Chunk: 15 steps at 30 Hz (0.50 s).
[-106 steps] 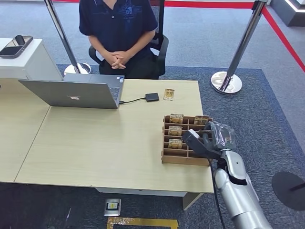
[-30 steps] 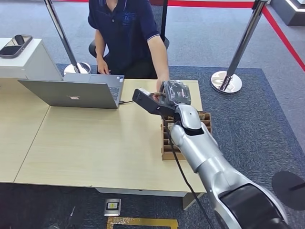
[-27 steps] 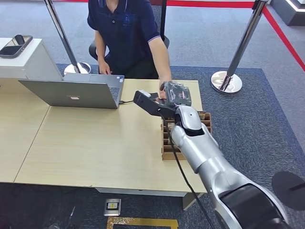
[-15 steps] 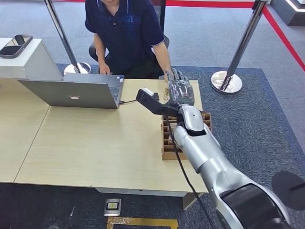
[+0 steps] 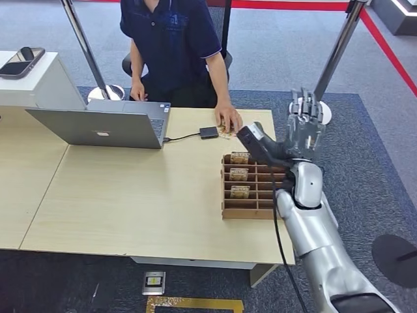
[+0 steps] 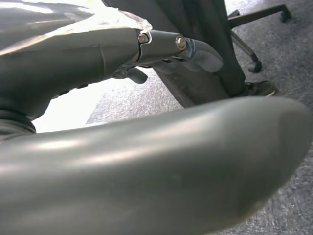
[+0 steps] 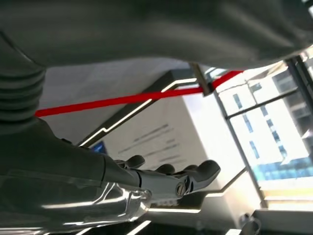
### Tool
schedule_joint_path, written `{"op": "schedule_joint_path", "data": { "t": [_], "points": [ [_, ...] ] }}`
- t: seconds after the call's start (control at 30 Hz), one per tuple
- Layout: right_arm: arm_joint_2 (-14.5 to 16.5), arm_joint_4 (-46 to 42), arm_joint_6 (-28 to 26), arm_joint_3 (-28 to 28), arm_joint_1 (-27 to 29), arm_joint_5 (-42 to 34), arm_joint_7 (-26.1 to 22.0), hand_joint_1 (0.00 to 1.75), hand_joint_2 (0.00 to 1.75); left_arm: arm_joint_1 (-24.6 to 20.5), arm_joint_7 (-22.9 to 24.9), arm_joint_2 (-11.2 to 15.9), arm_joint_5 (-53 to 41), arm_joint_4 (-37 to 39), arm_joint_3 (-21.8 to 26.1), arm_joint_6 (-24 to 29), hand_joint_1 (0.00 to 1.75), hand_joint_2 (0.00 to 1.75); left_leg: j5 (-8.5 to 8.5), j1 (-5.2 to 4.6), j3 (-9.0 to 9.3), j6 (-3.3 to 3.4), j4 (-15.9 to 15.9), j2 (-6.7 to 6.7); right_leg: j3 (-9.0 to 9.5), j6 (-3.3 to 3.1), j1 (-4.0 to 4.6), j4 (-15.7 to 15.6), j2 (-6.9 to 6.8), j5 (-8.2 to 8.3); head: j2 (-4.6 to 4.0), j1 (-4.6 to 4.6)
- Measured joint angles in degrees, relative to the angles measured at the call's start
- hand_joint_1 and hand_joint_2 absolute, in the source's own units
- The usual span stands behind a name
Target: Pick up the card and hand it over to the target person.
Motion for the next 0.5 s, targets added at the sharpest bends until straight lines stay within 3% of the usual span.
{"op": "schedule_joint_path", "data": {
  "t": [0.1, 0.23, 0.27, 0.33, 0.4, 0.5],
  "points": [
    [2.9, -13.31, -1.34, -11.71, 9.19, -6.47, -6.85, 0.0, 0.0, 0.0, 0.2, -0.14, 0.67, 0.01, 0.54, 0.42, 0.0, 0.0, -0.06, -0.02, -0.06, 0.04, 0.02, -0.13, -0.03, 0.02, -0.02, 0.03, -0.07, -0.08, 0.0, 0.0],
    [9.77, -16.87, -1.34, -31.78, 13.38, -26.89, -22.37, 0.0, 0.0, -0.08, 0.04, -0.47, 0.9, 0.02, 1.08, 0.51, 0.0, 0.0, -0.19, -0.06, -0.09, 0.01, 0.06, -0.01, -0.14, 0.05, -0.06, 0.1, 0.09, -0.11, 0.0, 0.0],
    [10.22, -16.03, -1.34, -35.78, 13.76, -32.0, -24.23, 0.0, 0.0, -0.09, -0.02, -0.56, 0.85, 0.02, 1.13, 0.48, 0.0, 0.0, -0.2, -0.06, -0.09, 0.01, 0.05, -0.02, -0.14, 0.06, -0.06, 0.09, 0.08, -0.11, 0.0, 0.0],
    [9.91, -11.95, -1.32, -43.56, 15.22, -44.38, -27.64, 0.0, 0.0, -0.16, -0.13, -0.73, 0.67, 0.0, 1.12, 0.3, 0.0, 0.0, -0.21, -0.05, -0.03, 0.03, 0.03, -0.03, -0.1, 0.09, -0.05, 0.05, 0.08, -0.1, 0.0, 0.0],
    [8.78, -4.87, -1.32, -50.49, 15.61, -51.94, -30.47, 0.0, 0.0, -0.22, -0.12, -0.83, 0.26, 0.0, 0.87, 0.04, 0.0, 0.0, -0.18, -0.01, 0.03, 0.04, -0.01, -0.19, 0.0, 0.09, -0.01, -0.06, -0.09, -0.11, 0.0, 0.0],
    [6.33, 14.12, -1.34, -64.05, 11.94, -54.55, -34.8, 0.0, 0.0, -0.35, 0.12, -0.85, -0.19, 0.03, 0.47, -0.15, 0.0, 0.0, -0.17, 0.03, 0.08, 0.06, -0.05, -0.18, 0.14, 0.11, 0.03, -0.21, -0.09, -0.07, 0.0, 0.0]
  ]
}}
